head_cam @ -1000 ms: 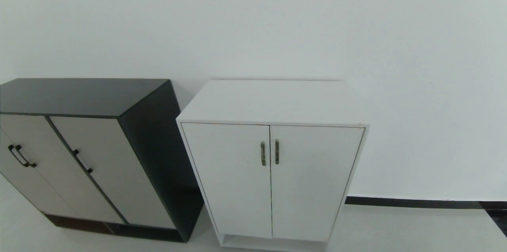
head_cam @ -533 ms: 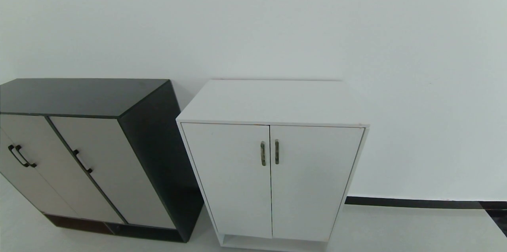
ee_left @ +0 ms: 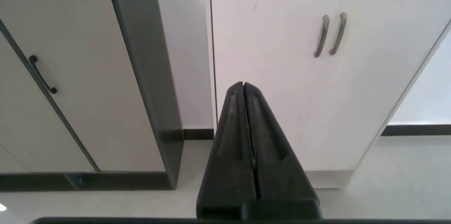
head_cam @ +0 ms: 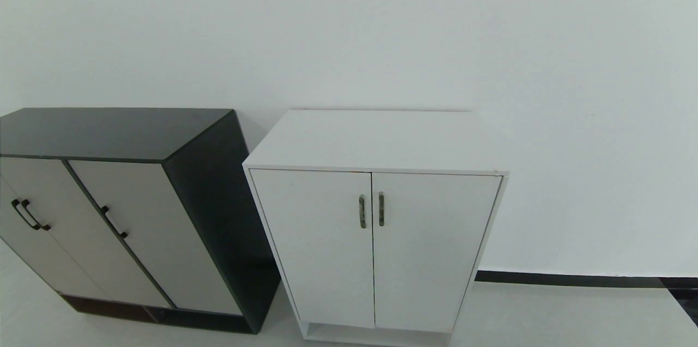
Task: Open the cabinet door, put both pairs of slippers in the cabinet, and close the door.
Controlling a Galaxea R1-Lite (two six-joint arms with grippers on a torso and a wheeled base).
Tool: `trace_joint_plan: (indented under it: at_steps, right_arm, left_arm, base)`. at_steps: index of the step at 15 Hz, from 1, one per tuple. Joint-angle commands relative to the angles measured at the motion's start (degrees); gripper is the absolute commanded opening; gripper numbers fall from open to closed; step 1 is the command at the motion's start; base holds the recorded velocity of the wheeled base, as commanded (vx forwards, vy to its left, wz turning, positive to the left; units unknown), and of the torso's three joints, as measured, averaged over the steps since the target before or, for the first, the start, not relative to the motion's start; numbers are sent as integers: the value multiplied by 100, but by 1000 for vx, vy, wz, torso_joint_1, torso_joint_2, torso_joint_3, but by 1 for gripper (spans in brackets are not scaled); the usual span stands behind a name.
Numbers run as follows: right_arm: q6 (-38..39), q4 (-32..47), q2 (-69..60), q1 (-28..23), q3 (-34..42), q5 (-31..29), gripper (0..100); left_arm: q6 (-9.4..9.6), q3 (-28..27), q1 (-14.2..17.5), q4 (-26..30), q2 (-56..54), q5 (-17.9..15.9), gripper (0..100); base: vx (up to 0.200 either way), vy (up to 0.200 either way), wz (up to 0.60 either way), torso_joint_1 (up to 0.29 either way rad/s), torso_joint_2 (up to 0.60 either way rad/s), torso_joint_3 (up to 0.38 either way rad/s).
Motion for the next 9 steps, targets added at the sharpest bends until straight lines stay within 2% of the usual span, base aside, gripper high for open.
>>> trace_joint_plan:
  at_steps: [1,9]
  right_arm:
    - [-2,7,-126,-12,1,-2,0]
    - [-11,-2,-126,-12,1,15,0]
  left_arm:
    - [0,0,1,0,-1,1,0]
    - [0,0,1,0,-1,1,0]
  base:
    - [0,0,0,0,0,0]
    - [0,0,0,0,0,0]
